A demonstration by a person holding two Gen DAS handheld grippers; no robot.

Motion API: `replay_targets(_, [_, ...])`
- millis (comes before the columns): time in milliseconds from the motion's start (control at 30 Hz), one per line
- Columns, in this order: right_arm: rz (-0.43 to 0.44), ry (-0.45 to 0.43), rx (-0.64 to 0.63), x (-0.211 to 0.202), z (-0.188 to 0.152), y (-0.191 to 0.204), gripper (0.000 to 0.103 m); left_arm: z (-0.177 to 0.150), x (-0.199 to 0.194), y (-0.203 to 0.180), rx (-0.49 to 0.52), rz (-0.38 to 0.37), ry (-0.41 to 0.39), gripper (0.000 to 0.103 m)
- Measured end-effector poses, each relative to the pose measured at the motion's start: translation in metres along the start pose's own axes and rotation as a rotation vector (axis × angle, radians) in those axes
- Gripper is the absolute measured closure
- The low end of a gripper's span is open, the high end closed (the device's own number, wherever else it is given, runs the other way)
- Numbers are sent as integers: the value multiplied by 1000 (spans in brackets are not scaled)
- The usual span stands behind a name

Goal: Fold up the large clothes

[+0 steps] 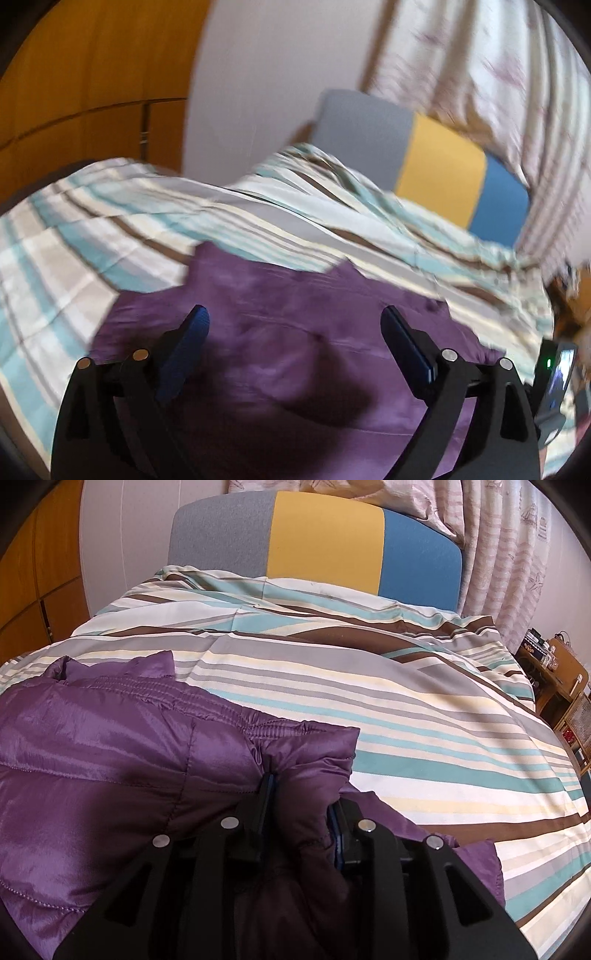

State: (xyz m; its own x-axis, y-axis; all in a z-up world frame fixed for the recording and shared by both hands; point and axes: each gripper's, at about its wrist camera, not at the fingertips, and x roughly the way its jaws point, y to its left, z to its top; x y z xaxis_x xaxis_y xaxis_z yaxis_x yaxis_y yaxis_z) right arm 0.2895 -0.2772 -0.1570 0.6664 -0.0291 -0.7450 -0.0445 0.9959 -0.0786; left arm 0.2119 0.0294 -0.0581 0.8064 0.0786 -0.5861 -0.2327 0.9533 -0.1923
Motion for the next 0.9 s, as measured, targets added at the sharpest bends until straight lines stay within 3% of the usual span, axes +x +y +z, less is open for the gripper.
replay_targets(100, [1, -1, 3, 0, 0, -1, 77, -1, 15, -24, 84, 35, -7, 10])
replay_targets(233, [-1, -2, 3, 0, 0, -1, 77, -13, 51, -34, 137, 89, 56, 10])
replay_targets(300, [2, -5, 4, 0, 0, -2, 76, -26, 68, -25, 99, 67, 103, 10])
replay_targets(533, [-10, -9, 0, -1, 0, 0, 76, -33, 80, -21, 77, 12, 147, 4])
replay_targets(567, [-15, -18, 2, -3, 0, -1, 72, -34, 81, -21, 79, 13, 149, 3])
replay_targets(667, [-3, -94, 39, -21, -3, -8, 44, -34, 82, -21, 79, 11, 154, 3])
replay_targets(800, [24, -179, 90, -61, -6, -15, 46, -35, 81, -20, 70, 2, 150, 3])
replay_targets(900, [102, -233, 121, -91, -6, -6, 46, -35, 81, -20, 70, 2, 149, 3])
